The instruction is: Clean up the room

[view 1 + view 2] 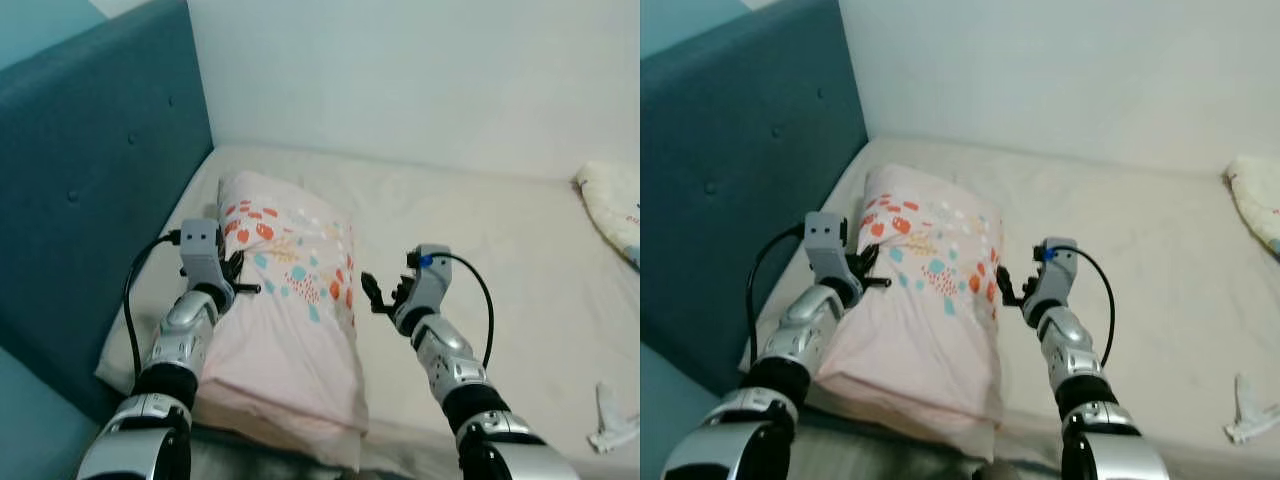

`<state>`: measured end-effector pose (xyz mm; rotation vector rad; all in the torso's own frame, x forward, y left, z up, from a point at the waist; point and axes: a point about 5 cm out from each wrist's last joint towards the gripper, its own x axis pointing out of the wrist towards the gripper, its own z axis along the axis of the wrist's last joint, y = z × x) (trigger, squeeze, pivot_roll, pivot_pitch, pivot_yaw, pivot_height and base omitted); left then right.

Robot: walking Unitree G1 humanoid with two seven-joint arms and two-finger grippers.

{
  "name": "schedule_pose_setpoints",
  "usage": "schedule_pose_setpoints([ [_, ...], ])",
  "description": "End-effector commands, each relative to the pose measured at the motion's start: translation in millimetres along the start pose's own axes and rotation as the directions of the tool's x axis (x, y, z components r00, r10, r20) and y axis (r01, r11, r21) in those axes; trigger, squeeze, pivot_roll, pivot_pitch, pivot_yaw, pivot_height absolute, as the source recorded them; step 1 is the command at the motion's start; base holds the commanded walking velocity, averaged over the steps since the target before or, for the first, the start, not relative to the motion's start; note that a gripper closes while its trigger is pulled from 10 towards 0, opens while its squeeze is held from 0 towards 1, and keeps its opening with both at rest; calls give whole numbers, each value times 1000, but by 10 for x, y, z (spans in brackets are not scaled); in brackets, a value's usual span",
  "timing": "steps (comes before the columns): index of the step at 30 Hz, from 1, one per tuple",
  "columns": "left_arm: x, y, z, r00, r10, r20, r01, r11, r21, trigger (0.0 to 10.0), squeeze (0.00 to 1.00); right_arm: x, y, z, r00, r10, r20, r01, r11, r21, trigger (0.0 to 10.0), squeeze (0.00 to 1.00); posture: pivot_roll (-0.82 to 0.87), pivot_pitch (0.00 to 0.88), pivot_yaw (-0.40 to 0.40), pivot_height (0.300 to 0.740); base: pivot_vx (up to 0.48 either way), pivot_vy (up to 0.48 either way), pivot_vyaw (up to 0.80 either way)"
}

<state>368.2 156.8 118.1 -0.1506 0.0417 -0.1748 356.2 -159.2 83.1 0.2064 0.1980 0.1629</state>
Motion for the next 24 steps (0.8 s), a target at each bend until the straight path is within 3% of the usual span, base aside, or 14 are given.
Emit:
schedule_pose_setpoints([
  [1,34,17,232,994,7,109,-10,1000,26,10000,0,7,-18,19,1000,-6,13,6,1000,18,10000,0,-128,0,-3,727,0,0,0],
  [5,57,-31,286,992,16,126,-23,998,54,10000,0,19,-21,61,1000,-4,31,3,1000,15,10000,0,-130,0,3,740,0,0,0],
  [12,12,-59,130,996,35,84,-37,999,15,10000,0,3,14,6,999,13,35,-13,1000,2,10000,0,-131,0,0,740,0,0,0],
  [18,-1,-101,61,997,31,64,-33,999,29,10000,0,-2,15,-27,1000,-2,25,2,1000,-4,10000,0,-134,0,-3,740,0,0,0],
  [24,70,-198,181,994,25,104,-31,998,57,10000,0,10,29,-4,999,2,42,-1,1000,-6,10000,0,-147,0,1,740,0,450,0],
])
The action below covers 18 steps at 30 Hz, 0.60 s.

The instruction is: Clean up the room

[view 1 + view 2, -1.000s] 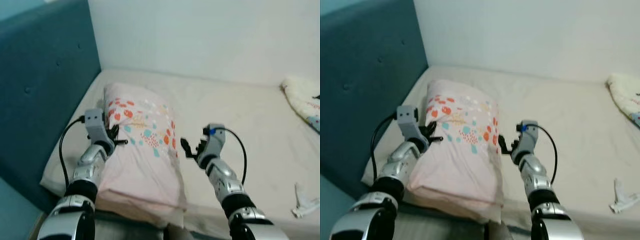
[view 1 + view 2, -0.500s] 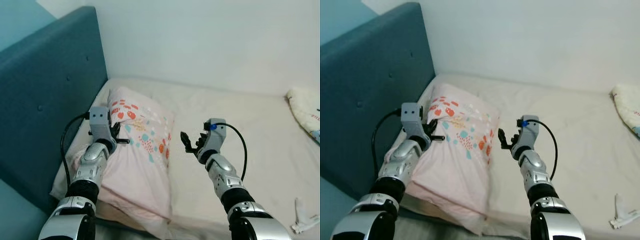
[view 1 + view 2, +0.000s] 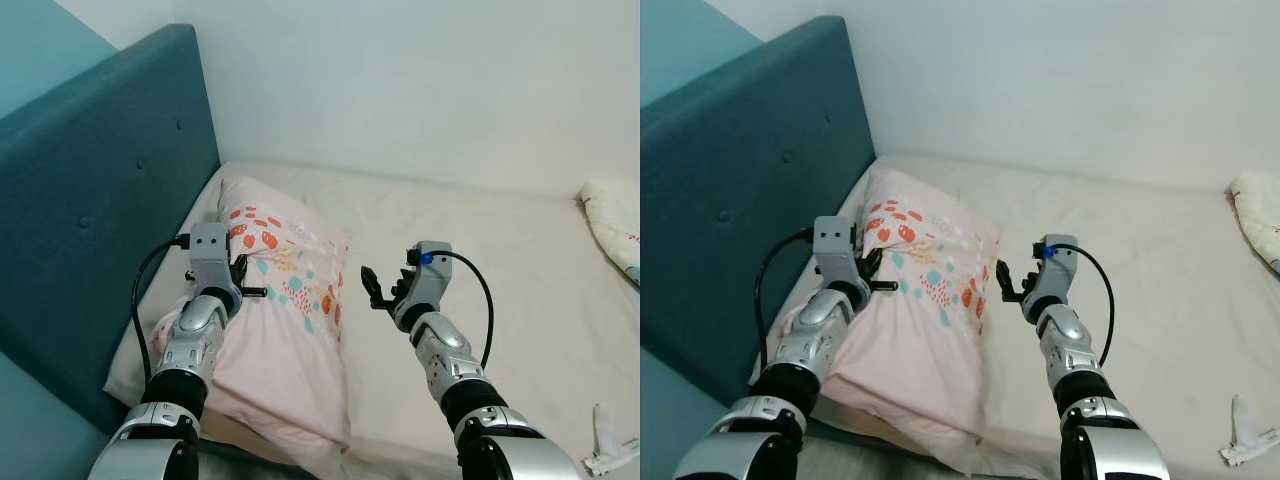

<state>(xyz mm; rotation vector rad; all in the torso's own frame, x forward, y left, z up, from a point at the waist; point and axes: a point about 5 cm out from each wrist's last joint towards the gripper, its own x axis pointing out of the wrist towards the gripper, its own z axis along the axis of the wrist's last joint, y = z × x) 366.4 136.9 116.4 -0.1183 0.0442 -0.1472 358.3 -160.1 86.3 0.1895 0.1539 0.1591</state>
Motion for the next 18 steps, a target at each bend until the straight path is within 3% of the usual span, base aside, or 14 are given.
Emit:
schedule_pose_setpoints([
  [1,72,-11,257,994,-2,111,-1,1000,28,10000,0,-2,34,-28,1000,2,5,-2,1000,15,10000,0,-150,0,2,740,0,454,0],
  [12,133,-143,351,990,-36,136,34,999,14,10000,0,-7,2,0,1000,-12,26,12,1000,19,10000,0,-164,0,9,740,0,460,0],
  [18,111,-237,302,988,-80,131,73,996,57,10000,0,-10,-8,6,999,-15,33,14,1000,18,10000,0,-170,0,9,740,0,0,0],
])
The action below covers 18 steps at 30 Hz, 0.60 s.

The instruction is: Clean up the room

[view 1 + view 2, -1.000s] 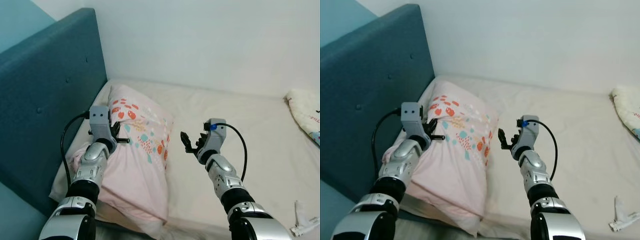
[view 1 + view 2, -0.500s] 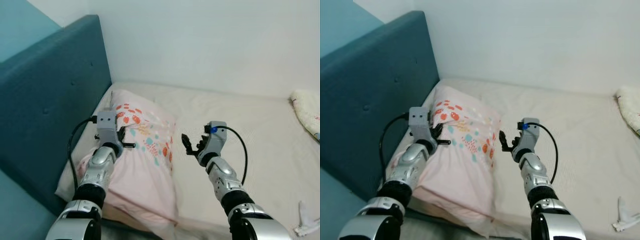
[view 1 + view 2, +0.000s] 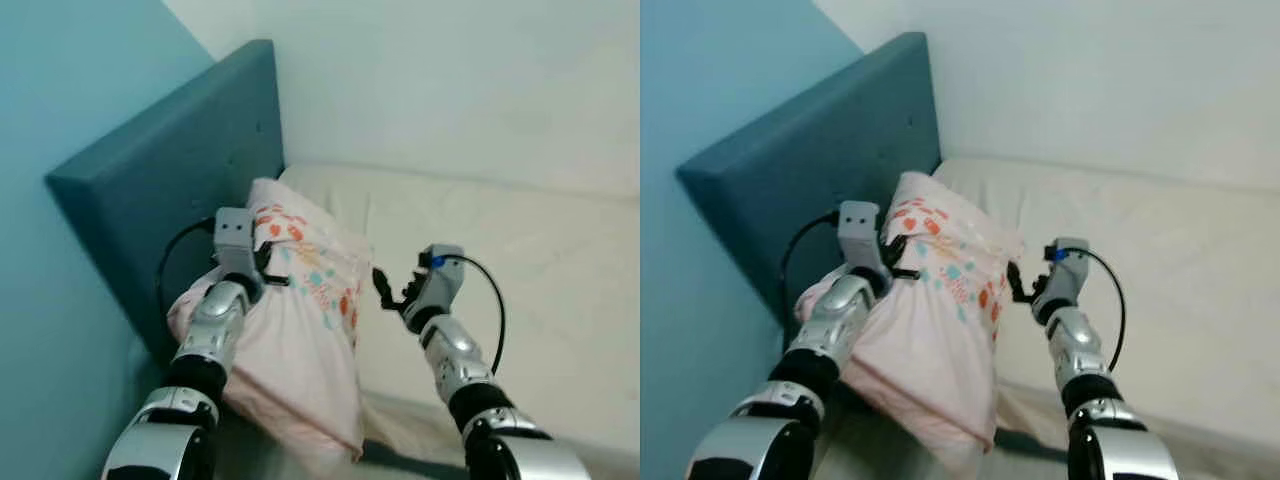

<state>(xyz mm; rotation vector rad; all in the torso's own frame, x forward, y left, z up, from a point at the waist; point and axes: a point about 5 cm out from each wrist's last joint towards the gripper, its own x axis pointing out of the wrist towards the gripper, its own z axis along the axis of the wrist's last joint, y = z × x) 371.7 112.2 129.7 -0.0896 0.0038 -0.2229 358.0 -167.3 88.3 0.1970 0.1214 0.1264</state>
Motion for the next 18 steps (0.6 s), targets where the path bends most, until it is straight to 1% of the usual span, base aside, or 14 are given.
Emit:
schedule_pose_setpoints([
  [1,26,-18,166,996,-17,87,14,999,33,10000,0,4,51,-22,1000,13,-1,-13,1000,11,10000,0,-171,0,8,740,0,-480,0],
  [3,20,-131,117,996,-56,70,51,997,59,10000,0,1,35,-15,1000,8,3,-8,1000,9,10000,0,-171,0,6,740,0,-476,0],
  [8,21,-156,107,996,-46,71,43,998,56,10000,0,-1,31,-16,1000,7,3,-7,1000,9,10000,0,-169,0,4,740,0,-480,0],
  [10,19,-166,106,996,-46,76,42,998,46,10000,0,-3,31,-21,1000,8,2,-8,1000,9,10000,0,-167,0,1,740,0,0,0],
  [11,14,-192,105,995,-51,86,50,999,14,10000,0,-8,37,-38,1000,11,-3,-11,1000,7,10000,0,-166,0,-2,740,0,0,0],
  [13,12,-205,109,994,-60,91,60,998,7,10000,0,-8,42,-42,1000,13,-5,-13,1000,4,10000,0,-167,0,-2,740,0,0,0],
  [15,7,-235,127,990,-88,109,87,996,19,10000,0,-3,55,-43,1000,18,-8,-18,1000,1,10000,0,-167,0,-2,740,0,0,0],
  [18,5,-250,143,988,-100,121,98,995,28,10000,0,0,61,-40,1000,20,-8,-20,1000,-2,10000,0,-170,0,-3,740,0,0,0],
])
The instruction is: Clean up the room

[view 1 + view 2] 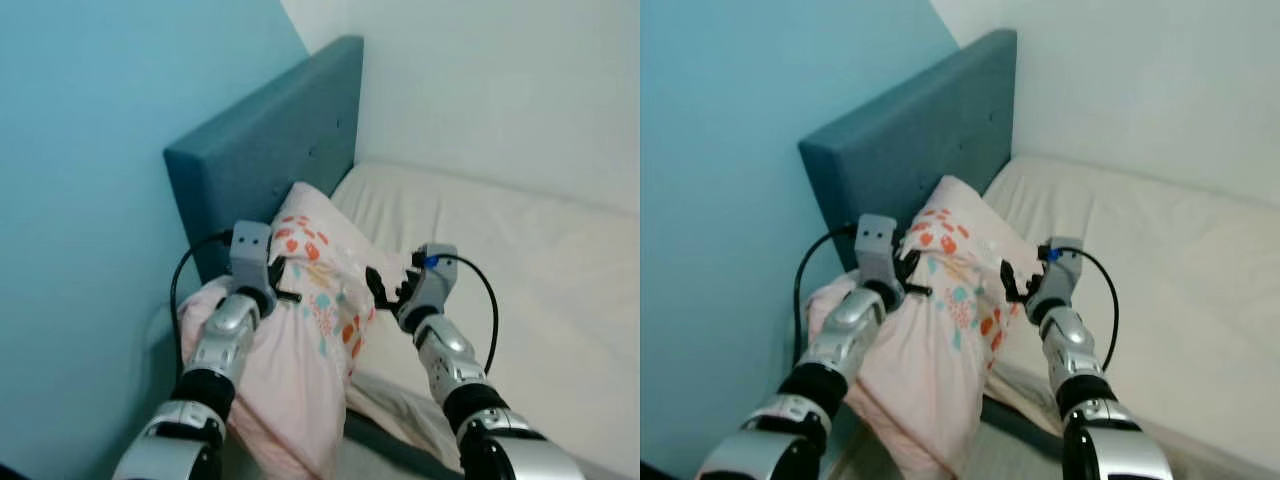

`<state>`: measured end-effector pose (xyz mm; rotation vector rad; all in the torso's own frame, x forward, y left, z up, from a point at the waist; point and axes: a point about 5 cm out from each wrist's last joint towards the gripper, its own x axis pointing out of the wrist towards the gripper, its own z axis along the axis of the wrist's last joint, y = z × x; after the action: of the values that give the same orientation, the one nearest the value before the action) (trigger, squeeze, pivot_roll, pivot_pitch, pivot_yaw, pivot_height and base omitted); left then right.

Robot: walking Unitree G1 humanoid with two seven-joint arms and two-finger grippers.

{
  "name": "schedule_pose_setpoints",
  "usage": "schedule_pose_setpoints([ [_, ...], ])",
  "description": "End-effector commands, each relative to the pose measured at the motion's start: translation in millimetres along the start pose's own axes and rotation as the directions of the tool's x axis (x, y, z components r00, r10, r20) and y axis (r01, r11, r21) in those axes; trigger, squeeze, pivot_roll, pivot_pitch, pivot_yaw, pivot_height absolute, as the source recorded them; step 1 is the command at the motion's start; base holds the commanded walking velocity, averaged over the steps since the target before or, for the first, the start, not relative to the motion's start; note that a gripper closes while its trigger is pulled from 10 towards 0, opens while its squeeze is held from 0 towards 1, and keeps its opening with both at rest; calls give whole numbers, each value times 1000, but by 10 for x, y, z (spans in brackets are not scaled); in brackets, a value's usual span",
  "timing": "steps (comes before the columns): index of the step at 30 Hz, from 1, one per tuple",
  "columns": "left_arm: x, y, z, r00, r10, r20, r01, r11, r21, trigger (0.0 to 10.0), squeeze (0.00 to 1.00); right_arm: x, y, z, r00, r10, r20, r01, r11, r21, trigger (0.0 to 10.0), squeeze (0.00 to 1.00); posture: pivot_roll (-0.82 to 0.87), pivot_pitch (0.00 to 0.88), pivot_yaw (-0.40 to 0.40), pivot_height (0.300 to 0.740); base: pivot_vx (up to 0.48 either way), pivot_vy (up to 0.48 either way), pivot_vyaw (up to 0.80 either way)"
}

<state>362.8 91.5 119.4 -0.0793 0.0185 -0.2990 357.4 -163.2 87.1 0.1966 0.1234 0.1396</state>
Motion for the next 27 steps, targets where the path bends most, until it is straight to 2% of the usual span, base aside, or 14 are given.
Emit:
schedule_pose_setpoints([
  [1,44,-33,266,990,-25,140,22,1000,21,10000,0,-1,22,-20,1000,7,-4,-7,1000,-1,10000,0,-170,0,-3,740,0,0,0],
  [3,32,-137,406,967,-111,230,104,994,42,10000,0,6,17,4,1000,4,4,-4,1000,-2,10000,0,-175,0,-5,740,146,0,0],
  [6,34,-189,495,952,-144,271,136,989,50,10000,0,9,0,21,1000,-5,4,5,1000,-13,10000,0,-179,0,-4,740,399,0,0],
  [8,36,-196,511,950,-147,276,137,989,53,10000,0,10,-7,21,1000,-10,0,10,1000,-22,10000,0,-180,0,-3,740,424,0,0],
  [14,55,-220,570,946,-147,290,135,989,59,10000,0,12,-38,52,999,-28,17,27,999,17,10000,0,-183,0,-2,740,429,0,-739],
  [21,45,-124,546,957,-83,279,71,996,52,10000,0,3,-42,54,999,-25,25,25,1000,9,10000,0,-188,0,-1,740,430,0,0],
  [27,37,-101,521,961,-65,268,53,997,52,10000,0,5,-35,60,999,-21,28,20,1000,4,10000,0,-189,0,0,740,429,0,0],
])
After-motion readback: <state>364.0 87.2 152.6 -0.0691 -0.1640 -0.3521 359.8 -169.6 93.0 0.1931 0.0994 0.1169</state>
